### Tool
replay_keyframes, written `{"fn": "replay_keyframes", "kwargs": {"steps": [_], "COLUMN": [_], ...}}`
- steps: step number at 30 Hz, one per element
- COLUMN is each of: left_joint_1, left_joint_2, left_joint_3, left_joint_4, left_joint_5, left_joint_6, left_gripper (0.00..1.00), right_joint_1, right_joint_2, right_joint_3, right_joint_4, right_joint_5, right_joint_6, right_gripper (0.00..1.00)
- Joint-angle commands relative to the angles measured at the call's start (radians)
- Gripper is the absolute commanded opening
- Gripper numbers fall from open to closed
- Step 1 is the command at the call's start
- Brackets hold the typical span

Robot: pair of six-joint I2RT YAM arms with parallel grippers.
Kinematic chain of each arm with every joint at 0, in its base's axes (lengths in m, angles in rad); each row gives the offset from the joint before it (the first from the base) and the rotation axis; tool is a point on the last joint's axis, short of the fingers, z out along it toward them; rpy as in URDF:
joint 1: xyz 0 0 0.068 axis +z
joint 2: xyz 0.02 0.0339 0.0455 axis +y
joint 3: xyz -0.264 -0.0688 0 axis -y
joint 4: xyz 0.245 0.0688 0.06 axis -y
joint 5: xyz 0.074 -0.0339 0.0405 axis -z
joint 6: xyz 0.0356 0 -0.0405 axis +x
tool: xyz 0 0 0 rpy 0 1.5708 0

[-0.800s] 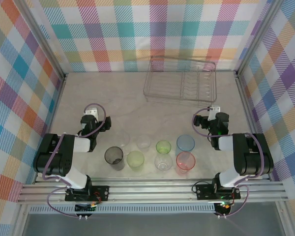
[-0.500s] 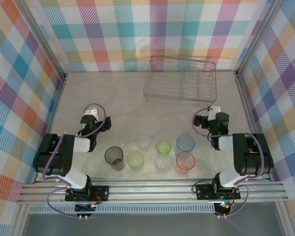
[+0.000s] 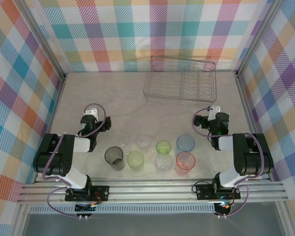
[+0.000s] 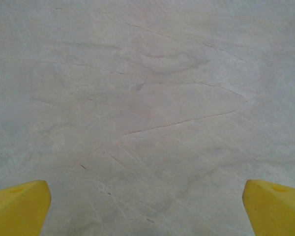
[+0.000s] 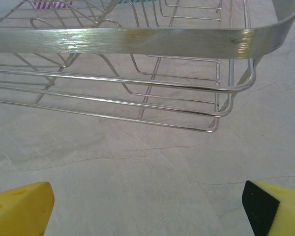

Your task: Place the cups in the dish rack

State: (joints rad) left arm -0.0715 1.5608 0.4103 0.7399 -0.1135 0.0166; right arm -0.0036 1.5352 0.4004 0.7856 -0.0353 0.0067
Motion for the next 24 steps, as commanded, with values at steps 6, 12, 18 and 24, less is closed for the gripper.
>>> {"fn": "replay_keyframes", "kwargs": {"steps": [6, 12, 18, 24], "left_joint_1": [-0.019, -0.057, -0.056, -0.056], "left_joint_2": [-0.034, -0.256, -0.484, -0.545], "left_joint_3": [0.049, 0.366, 0.402, 0.505], "left_joint_4": [-0.028, -0.721, -0.902, -1.271], "left_joint_5": [0.007, -0.272, -0.358, -0.185], "left_joint_6": [0.035, -0.083, -0.183, -0.297], "left_gripper": [1.0, 1.0, 1.0, 1.0], "right_joint_1": [0.001, 0.05, 0.051, -0.004], "right_joint_2": [-0.01, -0.285, -0.346, -0.172], "right_joint_3": [0.001, 0.14, 0.414, 0.845], "right_joint_4": [0.057, -0.453, -0.849, -1.223], "right_joint_5": [-0.013, 0.154, -0.048, -0.024], "right_joint_6": [0.0, 0.142, 0.166, 0.237], "right_gripper": [0.99, 0.99, 1.0, 0.77]}}
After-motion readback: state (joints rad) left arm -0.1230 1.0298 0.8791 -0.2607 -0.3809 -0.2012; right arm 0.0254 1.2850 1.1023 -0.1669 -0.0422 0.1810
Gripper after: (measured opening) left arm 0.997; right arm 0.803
